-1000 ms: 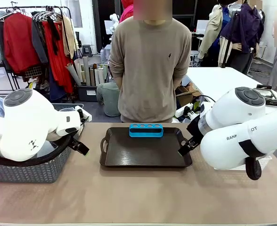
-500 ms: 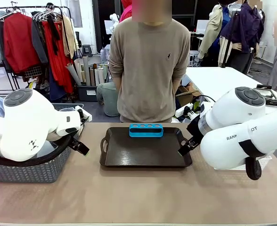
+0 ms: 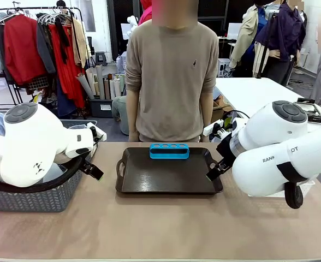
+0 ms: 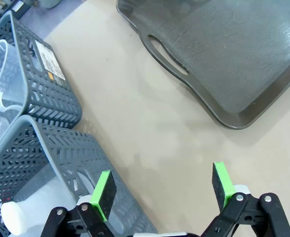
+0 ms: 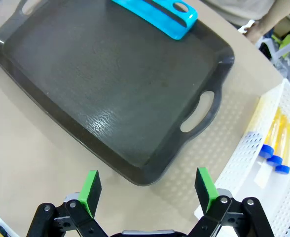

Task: Prepare the laboratory tools.
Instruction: Pick up one Large Measuring Cup and place it on the Handle tray.

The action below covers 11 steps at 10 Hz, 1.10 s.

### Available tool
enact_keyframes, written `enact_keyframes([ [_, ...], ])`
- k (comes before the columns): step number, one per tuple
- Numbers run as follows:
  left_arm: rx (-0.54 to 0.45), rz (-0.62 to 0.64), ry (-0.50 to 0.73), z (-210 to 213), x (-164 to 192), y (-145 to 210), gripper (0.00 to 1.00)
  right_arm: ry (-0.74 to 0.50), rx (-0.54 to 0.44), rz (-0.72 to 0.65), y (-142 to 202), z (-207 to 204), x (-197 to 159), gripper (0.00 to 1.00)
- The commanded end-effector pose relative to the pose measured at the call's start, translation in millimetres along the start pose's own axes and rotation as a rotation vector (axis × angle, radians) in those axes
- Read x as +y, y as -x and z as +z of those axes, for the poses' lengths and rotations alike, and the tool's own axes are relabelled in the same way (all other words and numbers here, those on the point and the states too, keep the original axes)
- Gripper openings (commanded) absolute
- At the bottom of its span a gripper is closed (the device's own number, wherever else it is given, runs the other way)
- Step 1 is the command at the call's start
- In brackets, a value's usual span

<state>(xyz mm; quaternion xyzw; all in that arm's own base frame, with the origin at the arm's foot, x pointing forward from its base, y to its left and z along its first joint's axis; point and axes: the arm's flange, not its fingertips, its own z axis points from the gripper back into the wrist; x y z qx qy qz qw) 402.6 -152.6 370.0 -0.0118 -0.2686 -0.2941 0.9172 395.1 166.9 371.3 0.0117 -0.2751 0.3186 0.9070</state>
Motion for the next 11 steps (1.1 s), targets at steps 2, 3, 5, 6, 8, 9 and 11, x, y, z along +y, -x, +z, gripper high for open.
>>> enact_keyframes([
  [2,0.0,0.001,0.0,0.1,0.7,0.2,1.0,0.0,0.0,-0.001,0.0,0.0,-0.1,1.0],
  [3,0.0,0.001,0.0,0.1,0.7,0.2,1.0,0.0,0.0,-0.001,0.0,0.0,-0.1,1.0],
  [5,0.0,0.001,0.0,0.1,0.7,0.2,1.0,0.0,0.0,-0.001,0.0,0.0,-0.1,1.0],
  [6,0.0,0.0,0.0,0.0,0.0,0.0,1.0,0.0,0.0,-0.001,0.0,0.0,-0.1,1.0],
  [8,0.005,-0.038,-0.03,9.4,-5.4,3.4,1.0,0.038,0.052,0.029,0.6,3.1,3.8,1.0],
  [9,-0.01,-0.064,-0.029,18.6,-9.7,10.1,1.0,0.083,0.097,0.044,0.3,11.9,7.0,1.0],
  [11,-0.104,-0.162,-0.067,38.1,-6.4,16.0,1.0,0.141,0.143,0.046,-4.5,26.6,28.1,1.0],
])
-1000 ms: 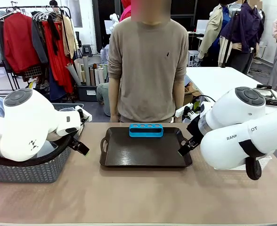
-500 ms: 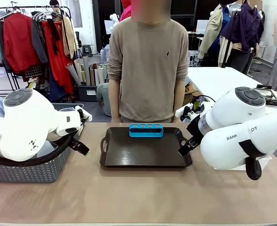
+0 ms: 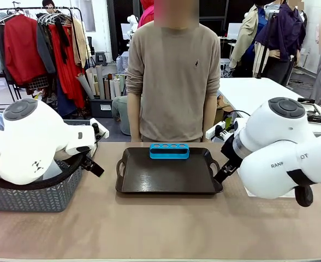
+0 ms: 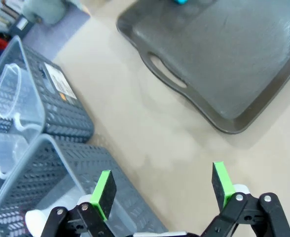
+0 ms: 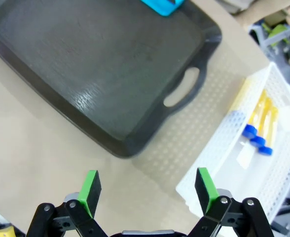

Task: Prepare the laboratory tools.
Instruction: Pick up one Large Measuring Cup and place it on the Handle tray.

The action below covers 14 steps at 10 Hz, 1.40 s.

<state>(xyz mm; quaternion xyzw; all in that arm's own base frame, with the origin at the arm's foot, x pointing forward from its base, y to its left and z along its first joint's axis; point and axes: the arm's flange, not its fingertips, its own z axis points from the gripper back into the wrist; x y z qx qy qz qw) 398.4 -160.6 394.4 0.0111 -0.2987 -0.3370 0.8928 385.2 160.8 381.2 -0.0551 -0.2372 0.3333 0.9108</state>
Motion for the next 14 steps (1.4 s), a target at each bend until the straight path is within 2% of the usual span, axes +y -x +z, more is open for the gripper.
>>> enact_keyframes([
  [1,-0.111,-0.101,-0.054,25.5,-5.8,34.9,1.0,0.08,0.064,-0.037,-10.8,25.1,39.5,1.0],
  [2,-0.141,-0.151,-0.06,37.7,-5.4,46.2,1.0,0.107,0.105,-0.049,-11.2,34.9,52.5,1.0],
  [3,-0.119,-0.149,-0.043,48.3,-8.3,51.1,1.0,0.114,0.144,-0.071,-13.1,45.9,66.8,1.0],
  [4,-0.094,-0.169,-0.057,52.4,-10.3,49.9,1.0,0.051,0.136,-0.125,-13.9,47.4,73.3,1.0],
  [5,-0.109,-0.128,-0.052,25.2,5.3,-15.8,1.0,0.091,0.098,-0.035,-5.0,37.3,49.3,1.0],
  [10,-0.109,-0.128,-0.052,25.2,5.3,-15.8,1.0,0.087,0.118,-0.059,-4.5,41.3,53.1,1.0],
  [11,-0.099,-0.134,-0.049,23.9,4.2,-14.8,1.0,-0.019,0.011,-0.084,-11.0,45.8,49.2,1.0],
  [12,-0.137,-0.175,-0.055,37.7,4.8,-9.5,1.0,-0.102,-0.056,-0.115,-17.7,51.0,35.4,1.0],
  [14,-0.219,-0.207,-0.069,57.3,2.6,5.3,1.0,-0.185,-0.141,-0.135,-29.0,63.8,18.3,1.0],
])
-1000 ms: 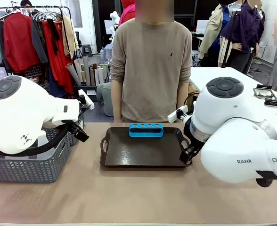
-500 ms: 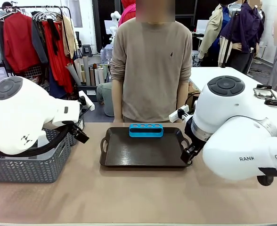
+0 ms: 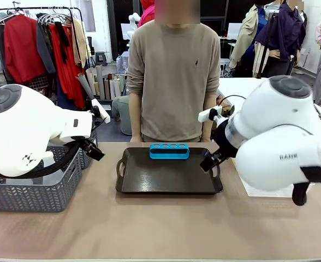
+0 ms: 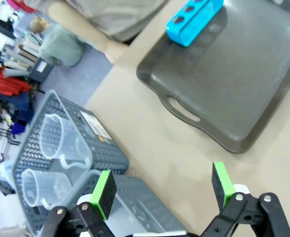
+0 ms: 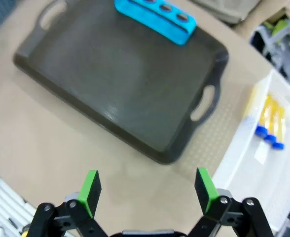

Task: Prepare the laboratory tools.
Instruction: Pick up one Large Measuring Cup and place it on the Handle tray.

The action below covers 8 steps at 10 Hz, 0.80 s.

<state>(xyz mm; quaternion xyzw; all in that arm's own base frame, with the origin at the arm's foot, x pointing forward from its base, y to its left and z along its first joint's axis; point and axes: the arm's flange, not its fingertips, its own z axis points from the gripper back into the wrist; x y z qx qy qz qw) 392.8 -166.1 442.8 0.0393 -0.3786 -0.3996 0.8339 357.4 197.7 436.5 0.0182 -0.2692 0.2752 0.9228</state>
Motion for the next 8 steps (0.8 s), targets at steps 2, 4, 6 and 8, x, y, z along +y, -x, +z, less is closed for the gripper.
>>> enact_keyframes([
  [2,-0.227,-0.086,-0.06,47.2,-10.0,34.6,1.0,-0.135,-0.133,0.043,-14.0,32.8,-19.9,1.0],
  [4,-0.209,-0.132,-0.057,79.0,-14.5,44.4,1.0,-0.125,-0.191,0.054,-21.8,67.4,-31.1,1.0],
  [6,-0.215,-0.095,-0.069,43.1,9.6,-28.2,1.0,-0.081,-0.238,0.019,-23.2,85.7,-48.0,1.0],
  [8,-0.215,-0.095,-0.069,43.1,9.6,-28.2,1.0,-0.091,-0.204,0.025,-26.4,71.6,-27.1,1.0],
])
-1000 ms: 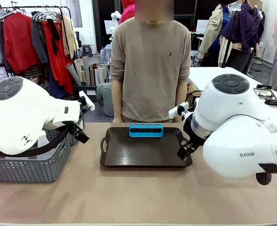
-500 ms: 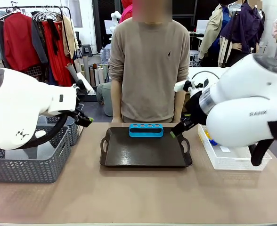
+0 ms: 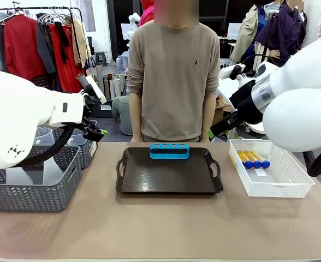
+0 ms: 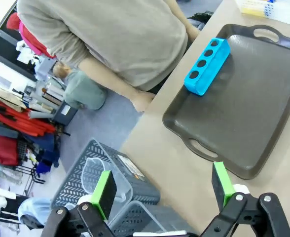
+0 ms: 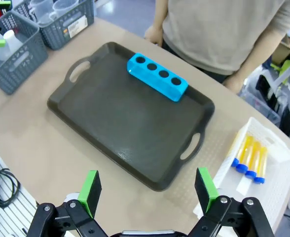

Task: Prepare the laboratory tools.
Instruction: Pick up one Large Measuring Cup and place it on the Handle tray.

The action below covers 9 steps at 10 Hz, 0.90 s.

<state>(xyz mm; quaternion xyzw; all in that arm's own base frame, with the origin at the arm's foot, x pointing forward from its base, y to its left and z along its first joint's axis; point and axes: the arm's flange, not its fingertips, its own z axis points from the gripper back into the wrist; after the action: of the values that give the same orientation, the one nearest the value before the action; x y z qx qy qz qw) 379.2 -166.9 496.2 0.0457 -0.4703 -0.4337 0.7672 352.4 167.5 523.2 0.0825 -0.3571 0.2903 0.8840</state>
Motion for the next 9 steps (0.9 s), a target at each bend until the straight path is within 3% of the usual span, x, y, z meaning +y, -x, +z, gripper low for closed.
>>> enact_keyframes([
  [1,-0.012,0.013,-0.007,-3.7,-1.1,-0.2,1.0,-0.011,0.014,0.005,1.2,-10.9,5.0,1.0],
  [5,-0.002,0.001,0.002,-3.6,-1.7,1.1,1.0,-0.005,0.027,0.012,2.8,-11.3,5.6,1.0],
  [6,0.067,-0.026,0.211,2.1,5.4,-2.5,1.0,-0.136,0.058,0.001,-6.9,-6.9,-6.8,1.0],
  [8,0.134,-0.039,0.385,10.3,21.5,-15.2,1.0,-0.2,0.06,-0.039,-19.6,-1.6,-30.0,1.0],
  [9,0.119,-0.027,0.428,17.2,31.4,-22.8,1.0,-0.233,0.077,-0.042,-23.0,3.3,-35.1,1.0],
])
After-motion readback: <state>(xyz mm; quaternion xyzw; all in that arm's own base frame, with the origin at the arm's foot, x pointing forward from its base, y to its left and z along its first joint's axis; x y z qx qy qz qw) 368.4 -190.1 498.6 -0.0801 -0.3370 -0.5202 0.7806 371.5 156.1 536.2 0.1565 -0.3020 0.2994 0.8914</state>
